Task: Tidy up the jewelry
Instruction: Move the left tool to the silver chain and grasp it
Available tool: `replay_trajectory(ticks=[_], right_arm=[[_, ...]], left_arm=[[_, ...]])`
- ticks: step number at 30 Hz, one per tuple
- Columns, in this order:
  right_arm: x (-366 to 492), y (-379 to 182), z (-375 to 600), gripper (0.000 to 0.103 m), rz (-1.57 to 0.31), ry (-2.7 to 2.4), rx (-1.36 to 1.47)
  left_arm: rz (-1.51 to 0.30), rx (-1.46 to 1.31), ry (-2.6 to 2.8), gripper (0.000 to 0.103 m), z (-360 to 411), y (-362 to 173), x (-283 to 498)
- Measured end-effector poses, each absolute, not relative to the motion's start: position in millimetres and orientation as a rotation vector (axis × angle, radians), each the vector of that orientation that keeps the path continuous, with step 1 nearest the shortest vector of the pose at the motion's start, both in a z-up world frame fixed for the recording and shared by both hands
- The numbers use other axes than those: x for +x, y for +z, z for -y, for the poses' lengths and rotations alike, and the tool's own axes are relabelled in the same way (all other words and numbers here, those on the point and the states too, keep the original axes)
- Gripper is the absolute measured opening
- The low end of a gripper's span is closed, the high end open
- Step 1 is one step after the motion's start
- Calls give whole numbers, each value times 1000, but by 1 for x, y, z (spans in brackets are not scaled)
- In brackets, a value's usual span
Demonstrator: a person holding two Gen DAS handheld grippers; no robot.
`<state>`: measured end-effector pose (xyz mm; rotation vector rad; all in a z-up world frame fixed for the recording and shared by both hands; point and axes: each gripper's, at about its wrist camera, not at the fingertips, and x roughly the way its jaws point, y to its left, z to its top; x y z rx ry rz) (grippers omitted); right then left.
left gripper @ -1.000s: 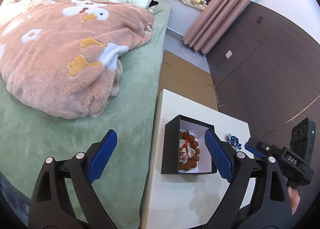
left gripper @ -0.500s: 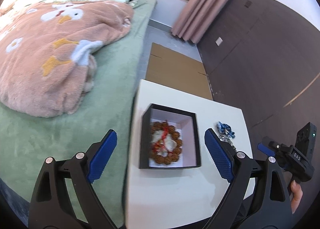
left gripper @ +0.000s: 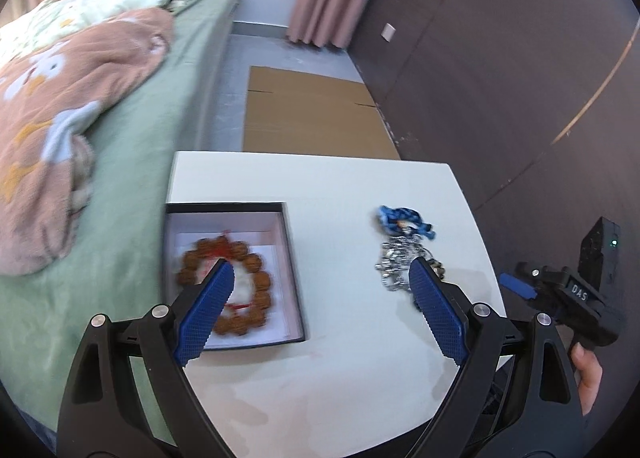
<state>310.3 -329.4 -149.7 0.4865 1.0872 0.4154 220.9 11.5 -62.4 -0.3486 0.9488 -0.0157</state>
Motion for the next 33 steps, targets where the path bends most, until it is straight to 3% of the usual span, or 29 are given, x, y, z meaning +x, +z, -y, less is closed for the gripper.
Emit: replay_trajectory(ticks=[5, 14, 20, 26, 29, 33], right_arm=[[314, -159, 337, 91, -1112, 407, 499], [316, -164, 348, 91, -1122, 378, 528], [317, -163, 357, 90, -1115, 354, 539], [321, -171, 362, 75, -1146, 328, 543], [321, -172, 362, 73, -1152, 325, 533], [320, -171, 361, 72, -1148, 320, 528]], left_arm=[[-963, -338, -71, 86, 16, -72, 239], [-1060, -353, -134, 52, 47, -104, 273], [-1113, -340, -156, 45, 63, -127, 294], [-1147, -314, -167, 43, 77, -148, 308], [-1157, -292, -172, 42, 84, -157, 313], [-1168, -280, -157, 26, 87, -166, 315]])
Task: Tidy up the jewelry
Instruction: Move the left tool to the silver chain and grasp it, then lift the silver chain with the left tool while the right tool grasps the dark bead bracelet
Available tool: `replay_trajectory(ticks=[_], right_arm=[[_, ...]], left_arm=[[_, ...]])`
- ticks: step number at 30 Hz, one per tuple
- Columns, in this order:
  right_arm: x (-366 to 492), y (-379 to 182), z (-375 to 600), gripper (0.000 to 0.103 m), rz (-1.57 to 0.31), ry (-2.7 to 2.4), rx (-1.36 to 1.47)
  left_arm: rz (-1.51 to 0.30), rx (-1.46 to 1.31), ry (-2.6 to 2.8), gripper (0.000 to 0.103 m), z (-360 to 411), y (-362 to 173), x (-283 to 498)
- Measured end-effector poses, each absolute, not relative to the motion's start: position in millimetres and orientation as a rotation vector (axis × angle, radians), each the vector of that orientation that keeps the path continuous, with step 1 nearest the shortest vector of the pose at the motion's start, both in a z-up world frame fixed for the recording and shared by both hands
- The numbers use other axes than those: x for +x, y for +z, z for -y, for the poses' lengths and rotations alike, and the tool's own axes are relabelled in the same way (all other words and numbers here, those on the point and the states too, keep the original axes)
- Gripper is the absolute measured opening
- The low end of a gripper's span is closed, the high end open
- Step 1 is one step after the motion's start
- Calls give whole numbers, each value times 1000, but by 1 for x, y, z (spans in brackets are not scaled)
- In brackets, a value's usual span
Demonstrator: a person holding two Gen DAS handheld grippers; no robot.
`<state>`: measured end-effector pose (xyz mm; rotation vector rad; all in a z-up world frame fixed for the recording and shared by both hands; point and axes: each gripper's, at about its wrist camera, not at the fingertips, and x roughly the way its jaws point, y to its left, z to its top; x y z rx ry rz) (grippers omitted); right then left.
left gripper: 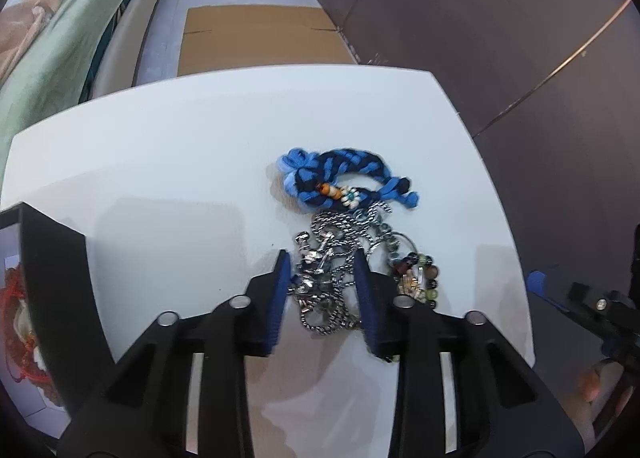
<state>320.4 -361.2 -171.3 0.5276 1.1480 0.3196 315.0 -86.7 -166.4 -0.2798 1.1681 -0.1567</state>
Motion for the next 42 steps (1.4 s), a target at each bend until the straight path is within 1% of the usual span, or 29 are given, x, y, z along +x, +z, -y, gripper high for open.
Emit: replay_trajectory(ticks=[2, 4, 8, 12, 14, 18, 20, 24, 28, 30, 31, 32, 37, 42], right_arm=[[322, -173, 359, 67, -1156, 322, 526], [324, -176, 357, 63, -1170, 329, 520], [327, -181, 345, 53, -1194, 352, 490], [331, -187, 336, 47, -1217, 355, 463], [335, -192, 331, 39, -1231, 352, 447], [342, -201, 319, 35, -1256, 343, 406], [344, -202, 313, 31, -1260, 346, 388], [347, -204, 304, 29, -1260, 331, 343], [349, -203, 290, 23, -1240, 294, 255], [349, -202, 285, 19, -1226, 282, 212], [349, -202, 280, 12, -1219, 276, 178], [348, -203, 276, 10, -1221, 287, 169], [343, -201, 274, 9, -1219, 338, 174], [330, -181, 284, 9, -1157, 414, 279]], left_arm=[[-1177, -301, -159, 17, 83, -167, 316], [-1175, -327, -167, 14, 78, -163, 313], [-1149, -337, -193, 14, 75, -151, 308], [-1115, -345, -209, 14, 72, -134, 302], [-1101, -350, -212, 14, 69, -126, 300], [-1068, -355, -203, 14, 59, -107, 295], [-1051, -355, -193, 14, 52, -97, 291], [-1022, -358, -179, 14, 41, -79, 283], [-998, -363, -169, 14, 32, -64, 274], [-986, -371, -166, 14, 27, -56, 271], [-977, -372, -163, 14, 24, -50, 269], [-968, -372, -162, 14, 22, -44, 267], [-906, -355, -170, 14, 13, -4, 253], [-838, -334, -172, 14, 6, 34, 238]])
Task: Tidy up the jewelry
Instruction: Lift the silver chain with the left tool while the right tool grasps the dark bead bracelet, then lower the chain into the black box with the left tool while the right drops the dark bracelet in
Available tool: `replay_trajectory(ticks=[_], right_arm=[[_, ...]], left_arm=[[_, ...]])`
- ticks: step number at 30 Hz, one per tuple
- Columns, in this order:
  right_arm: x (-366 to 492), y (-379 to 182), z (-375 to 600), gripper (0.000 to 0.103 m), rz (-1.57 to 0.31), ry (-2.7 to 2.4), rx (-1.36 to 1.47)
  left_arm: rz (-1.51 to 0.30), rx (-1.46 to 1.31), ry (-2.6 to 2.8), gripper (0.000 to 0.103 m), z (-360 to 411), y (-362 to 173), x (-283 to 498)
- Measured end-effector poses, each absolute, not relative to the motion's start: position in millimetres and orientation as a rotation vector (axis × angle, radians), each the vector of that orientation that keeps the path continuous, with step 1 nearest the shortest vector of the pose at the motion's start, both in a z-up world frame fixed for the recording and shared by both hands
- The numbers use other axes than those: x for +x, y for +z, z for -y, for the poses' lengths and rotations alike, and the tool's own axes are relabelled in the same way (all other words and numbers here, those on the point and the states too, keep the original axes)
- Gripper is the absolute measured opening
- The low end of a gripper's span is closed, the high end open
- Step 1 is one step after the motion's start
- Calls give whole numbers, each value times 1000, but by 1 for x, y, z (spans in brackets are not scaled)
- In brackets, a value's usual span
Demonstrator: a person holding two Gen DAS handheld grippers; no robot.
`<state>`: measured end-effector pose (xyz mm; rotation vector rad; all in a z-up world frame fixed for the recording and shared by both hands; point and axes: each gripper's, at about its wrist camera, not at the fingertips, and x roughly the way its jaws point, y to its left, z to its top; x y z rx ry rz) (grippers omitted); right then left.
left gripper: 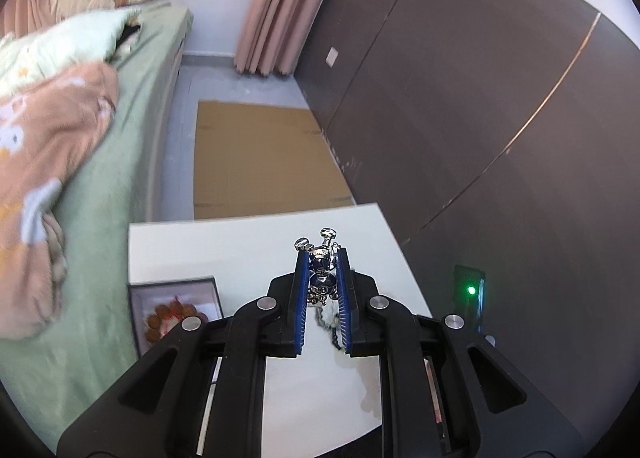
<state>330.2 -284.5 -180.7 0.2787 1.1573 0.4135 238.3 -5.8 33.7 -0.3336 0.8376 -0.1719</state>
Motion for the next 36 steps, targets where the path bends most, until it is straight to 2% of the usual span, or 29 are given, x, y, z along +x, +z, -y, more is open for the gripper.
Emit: replay_trajectory(ticks=[7, 24, 30, 36], right_arm=[[312, -137, 277, 9, -1040, 506, 294], [275, -70, 260, 9, -925, 585, 306], [269, -54, 254, 9, -893, 592, 291], [266, -53, 250, 9, -893, 593, 288]], left_arm=[[-737, -308, -146, 14, -12, 88, 218], [-540, -241, -72, 14, -50, 190, 184], [-518, -239, -60, 14, -58, 201, 179], [-548, -237, -50, 14, -61, 183, 183]])
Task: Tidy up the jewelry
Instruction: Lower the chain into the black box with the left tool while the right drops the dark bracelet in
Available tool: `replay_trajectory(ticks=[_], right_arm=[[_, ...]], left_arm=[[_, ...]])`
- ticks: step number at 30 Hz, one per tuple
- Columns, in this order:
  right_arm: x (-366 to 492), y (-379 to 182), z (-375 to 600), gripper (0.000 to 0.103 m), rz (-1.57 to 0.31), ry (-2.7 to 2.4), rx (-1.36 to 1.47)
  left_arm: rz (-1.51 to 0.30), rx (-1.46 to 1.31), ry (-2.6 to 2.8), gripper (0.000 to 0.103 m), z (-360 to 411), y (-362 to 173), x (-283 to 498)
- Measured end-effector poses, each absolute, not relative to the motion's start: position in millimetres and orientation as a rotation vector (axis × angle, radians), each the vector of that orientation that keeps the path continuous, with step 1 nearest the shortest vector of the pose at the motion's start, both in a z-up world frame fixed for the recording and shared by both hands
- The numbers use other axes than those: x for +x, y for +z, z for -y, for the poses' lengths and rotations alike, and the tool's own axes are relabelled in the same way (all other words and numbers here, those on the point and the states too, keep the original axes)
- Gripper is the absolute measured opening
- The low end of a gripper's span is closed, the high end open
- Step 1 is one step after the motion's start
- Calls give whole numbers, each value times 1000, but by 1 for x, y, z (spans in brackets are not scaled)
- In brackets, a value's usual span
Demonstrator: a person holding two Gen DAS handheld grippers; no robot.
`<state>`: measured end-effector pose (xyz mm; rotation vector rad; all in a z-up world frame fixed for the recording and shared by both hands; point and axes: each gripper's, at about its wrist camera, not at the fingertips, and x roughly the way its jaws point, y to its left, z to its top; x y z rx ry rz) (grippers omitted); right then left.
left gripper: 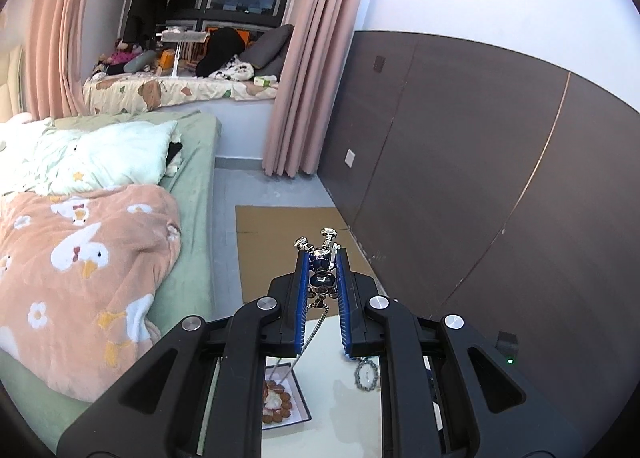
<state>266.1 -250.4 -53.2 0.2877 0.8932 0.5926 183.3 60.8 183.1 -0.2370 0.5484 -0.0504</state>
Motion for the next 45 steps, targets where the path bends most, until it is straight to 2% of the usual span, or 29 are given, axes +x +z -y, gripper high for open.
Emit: replay_trajectory(ticks=[10, 20, 21, 23, 24, 30, 35, 42, 45], right_arm=[[261, -57, 241, 9, -911, 606, 276], [257, -57, 223, 9, -919, 614, 242], [257, -57, 220, 9, -921, 614, 238], [256, -56, 214, 9, -925, 618, 232], [256, -56, 211, 9, -927, 623, 229], [256, -54, 183, 9, -936, 659, 189], [258, -53, 152, 9, -950, 705, 165], [262, -53, 107, 10, -972, 770, 166], [268, -57, 89, 17, -1006, 773, 162]], left_arm=[[-660, -308, -29, 14, -83, 116, 193], [-853, -423, -74, 16, -88, 6, 210], [-867, -441, -76, 19, -90, -3, 210], [-871, -454, -45, 55, -95, -16, 207], [-861, -461, -29, 59, -99, -20, 204], [-876, -526, 12, 61, -124, -45, 186], [-864, -551, 42, 73, -139, -54, 165], [-841, -576, 102, 83, -162, -54, 145], [-829, -582, 125, 92, -170, -53, 140]])
